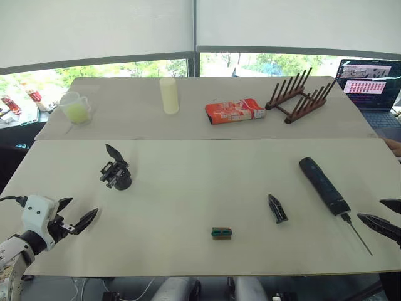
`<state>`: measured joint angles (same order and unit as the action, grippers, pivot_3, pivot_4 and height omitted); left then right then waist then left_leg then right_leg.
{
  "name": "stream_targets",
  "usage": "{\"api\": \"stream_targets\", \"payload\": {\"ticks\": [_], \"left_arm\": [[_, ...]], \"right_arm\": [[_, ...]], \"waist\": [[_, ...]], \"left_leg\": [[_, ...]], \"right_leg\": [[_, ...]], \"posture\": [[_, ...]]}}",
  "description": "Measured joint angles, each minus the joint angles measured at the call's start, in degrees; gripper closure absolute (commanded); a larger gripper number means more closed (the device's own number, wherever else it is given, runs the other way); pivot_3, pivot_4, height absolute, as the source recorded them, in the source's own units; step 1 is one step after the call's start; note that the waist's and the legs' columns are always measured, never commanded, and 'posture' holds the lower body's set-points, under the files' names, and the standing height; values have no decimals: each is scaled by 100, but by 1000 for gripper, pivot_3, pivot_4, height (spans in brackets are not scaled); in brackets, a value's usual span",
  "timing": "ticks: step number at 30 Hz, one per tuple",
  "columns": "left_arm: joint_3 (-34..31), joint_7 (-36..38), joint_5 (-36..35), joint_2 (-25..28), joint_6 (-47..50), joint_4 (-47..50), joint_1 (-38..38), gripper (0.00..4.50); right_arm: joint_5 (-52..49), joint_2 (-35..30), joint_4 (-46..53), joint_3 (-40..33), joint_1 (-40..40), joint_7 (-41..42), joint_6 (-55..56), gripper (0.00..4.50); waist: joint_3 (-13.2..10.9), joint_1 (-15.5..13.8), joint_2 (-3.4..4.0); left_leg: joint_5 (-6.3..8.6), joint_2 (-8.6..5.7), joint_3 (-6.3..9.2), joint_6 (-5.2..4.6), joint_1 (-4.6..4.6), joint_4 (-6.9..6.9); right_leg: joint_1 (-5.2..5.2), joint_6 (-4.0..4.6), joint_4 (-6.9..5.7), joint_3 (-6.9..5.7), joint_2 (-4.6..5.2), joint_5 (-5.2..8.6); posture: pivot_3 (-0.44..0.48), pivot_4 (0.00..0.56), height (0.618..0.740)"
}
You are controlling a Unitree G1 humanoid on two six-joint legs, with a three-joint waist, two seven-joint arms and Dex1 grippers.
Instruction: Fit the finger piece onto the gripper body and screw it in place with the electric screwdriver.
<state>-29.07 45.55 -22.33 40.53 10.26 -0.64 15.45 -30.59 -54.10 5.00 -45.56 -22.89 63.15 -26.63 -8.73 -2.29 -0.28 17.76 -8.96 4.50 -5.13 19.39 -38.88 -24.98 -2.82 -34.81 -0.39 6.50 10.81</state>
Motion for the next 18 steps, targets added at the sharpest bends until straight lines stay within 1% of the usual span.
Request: {"api": "stream_targets", "payload": {"ticks": [2, 3, 6, 9, 13, 18], "left_arm": [[-7, -25, 0, -15, 1, 25, 20, 0], [-1, -90, 1, -71, 8, 76, 19, 0], [284, -342, 6, -381, 14, 477, -265, 0], [482, -576, 75, -542, 11, 563, -573, 0], [692, -757, 189, -680, 27, 415, -885, 0], [908, -795, 303, -740, -6, 165, -1081, 0]], "right_arm": [[-1, -4, 1, 30, 79, -2, -25, 59], [-20, -29, 15, 91, 268, -5, -73, 59], [-334, -401, 515, 591, 1141, -17, -386, 59], [-763, -633, 1129, 1075, 1870, -56, -785, 59], [-1166, -631, 1631, 1946, 2585, -75, -1144, 59], [-1341, -562, 1851, 2465, 3154, -80, -1171, 59]], "waist": [[0, 1, 0], [-1, 13, 2], [-5, 67, 21], [-7, 62, 0], [-6, 10, -12], [-5, 4, -11]], "left_leg": [[0, 0, 0, 0, 0, 0], [0, 0, -1, 0, 0, -2], [2, 2, -20, -3, -1, -9], [11, 39, -11, 12, 5, -7], [22, 59, -3, 24, 21, -11], [27, 55, -4, 16, 35, -16]], "right_leg": [[0, 0, 0, 0, 0, 0], [1, 0, 1, 1, 1, 0], [2, 2, -2, 13, 19, -3], [-7, 6, 1, -10, -3, -5], [-29, 12, 4, -38, -20, -7], [-21, 21, 59, -43, -28, -12]], "posture": [[0, 150, 740], [0, 150, 740], [0, 150, 740], [0, 150, 740], [0, 150, 740], [0, 150, 740]]}}
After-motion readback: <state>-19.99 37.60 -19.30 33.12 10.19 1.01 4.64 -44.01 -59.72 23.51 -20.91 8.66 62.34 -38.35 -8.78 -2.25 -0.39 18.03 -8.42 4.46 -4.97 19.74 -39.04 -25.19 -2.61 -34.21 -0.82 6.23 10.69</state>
